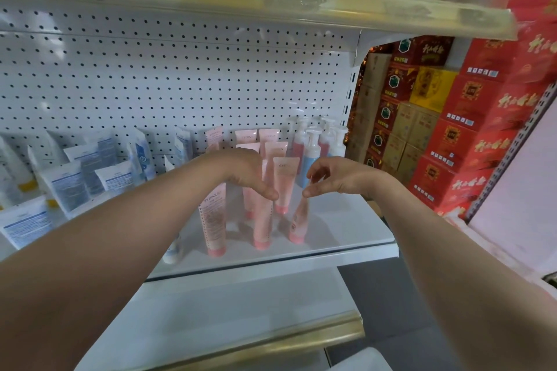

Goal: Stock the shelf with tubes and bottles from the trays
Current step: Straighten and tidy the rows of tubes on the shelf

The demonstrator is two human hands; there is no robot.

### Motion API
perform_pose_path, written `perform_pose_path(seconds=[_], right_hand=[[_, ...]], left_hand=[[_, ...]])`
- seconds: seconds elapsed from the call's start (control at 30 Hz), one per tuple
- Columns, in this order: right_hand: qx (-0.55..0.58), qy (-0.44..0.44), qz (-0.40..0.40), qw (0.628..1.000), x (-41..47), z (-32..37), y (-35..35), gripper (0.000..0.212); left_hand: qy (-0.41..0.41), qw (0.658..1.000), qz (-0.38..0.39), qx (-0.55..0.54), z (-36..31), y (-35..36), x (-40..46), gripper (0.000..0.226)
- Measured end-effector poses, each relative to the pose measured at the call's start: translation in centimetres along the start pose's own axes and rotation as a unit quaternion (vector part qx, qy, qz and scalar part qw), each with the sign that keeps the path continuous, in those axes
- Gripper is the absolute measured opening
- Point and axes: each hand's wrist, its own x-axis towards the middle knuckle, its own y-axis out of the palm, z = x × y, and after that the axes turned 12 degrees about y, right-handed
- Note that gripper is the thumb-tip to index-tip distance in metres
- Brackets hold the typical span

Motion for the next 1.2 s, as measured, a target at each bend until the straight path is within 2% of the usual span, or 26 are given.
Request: perform_pose_path(seconds=[0.2,0.4,0.6,0.9,1.2], right_hand=[[-0.023,-0.012,-0.038,0.999,-0.3,0.4,0.5,0.051],[0.024,-0.072,-0.079,0.994,0.2,0.7,1.4,0.028],[0.006,-0.099,-0.106,0.989,0.4,1.0,1.6,0.01],[0.017,-0.115,-0.122,0.986,0.7,1.1,2.2,0.007],[-0.005,-0.123,-0.103,0.987,0.2,1.9,1.9,0.011]], left_hand=[[-0.015,0.998,-0.019,0.05,-0.5,0.3,-0.3,0.08],[-0.001,0.997,-0.027,0.077,-0.6,0.4,-0.5,0.061],[0.028,0.996,-0.04,0.075,-1.2,0.2,-0.9,0.044],[0.02,0.996,-0.056,0.068,-1.2,0.3,-1.0,0.041],[0.024,0.997,-0.045,0.062,-1.0,0.4,-1.3,0.039]])
